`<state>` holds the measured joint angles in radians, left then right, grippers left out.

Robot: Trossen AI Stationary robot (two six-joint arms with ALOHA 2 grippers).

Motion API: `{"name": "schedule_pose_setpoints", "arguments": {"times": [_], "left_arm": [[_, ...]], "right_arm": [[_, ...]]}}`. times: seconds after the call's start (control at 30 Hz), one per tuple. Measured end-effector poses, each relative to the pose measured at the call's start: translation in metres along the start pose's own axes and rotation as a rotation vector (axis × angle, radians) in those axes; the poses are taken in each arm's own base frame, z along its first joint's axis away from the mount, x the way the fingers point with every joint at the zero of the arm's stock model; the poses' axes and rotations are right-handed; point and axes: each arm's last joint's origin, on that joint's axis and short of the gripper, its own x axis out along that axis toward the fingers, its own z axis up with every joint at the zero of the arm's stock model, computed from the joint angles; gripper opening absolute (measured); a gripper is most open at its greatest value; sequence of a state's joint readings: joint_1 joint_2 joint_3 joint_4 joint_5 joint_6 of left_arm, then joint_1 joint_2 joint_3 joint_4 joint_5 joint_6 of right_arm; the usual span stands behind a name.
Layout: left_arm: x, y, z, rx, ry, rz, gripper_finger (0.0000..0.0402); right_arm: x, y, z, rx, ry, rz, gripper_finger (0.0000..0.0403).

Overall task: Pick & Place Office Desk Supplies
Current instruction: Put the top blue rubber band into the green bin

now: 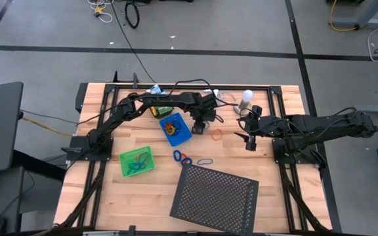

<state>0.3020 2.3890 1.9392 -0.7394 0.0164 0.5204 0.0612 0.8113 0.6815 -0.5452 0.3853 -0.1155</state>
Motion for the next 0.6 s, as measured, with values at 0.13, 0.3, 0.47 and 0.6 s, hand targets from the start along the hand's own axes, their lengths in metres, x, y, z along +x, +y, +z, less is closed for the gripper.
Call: {"name": "schedule_pose_setpoints", "arguments": {"times": [0.13,0.3,0.47,0.6], "left_arm": [[0.0005,-0.0005,-0.0003,0.019,0.009,0.005,0.0171],[0.0014,-0.0028,-0.0012,0.025,0.024,-0.003,0.0071],[0.0019,-0.0056,-0.0006,0.012,0.032,-0.002,0.0006],[-0.0030,-0.0070,0.0023,-0.004,0.027,0.026,0.0004]], "right_arm": [[0.0000,0.0000,-0.0011,0.000,0.011,0.000,0.0279],[0.0000,0.0001,-0.0011,-0.002,0.011,0.001,0.0279],[0.0000,0.0000,-0.0011,-0.001,0.011,0.000,0.0279],[0.0000,0.0001,-0.0011,-0.003,0.011,0.000,0.0279]]}}
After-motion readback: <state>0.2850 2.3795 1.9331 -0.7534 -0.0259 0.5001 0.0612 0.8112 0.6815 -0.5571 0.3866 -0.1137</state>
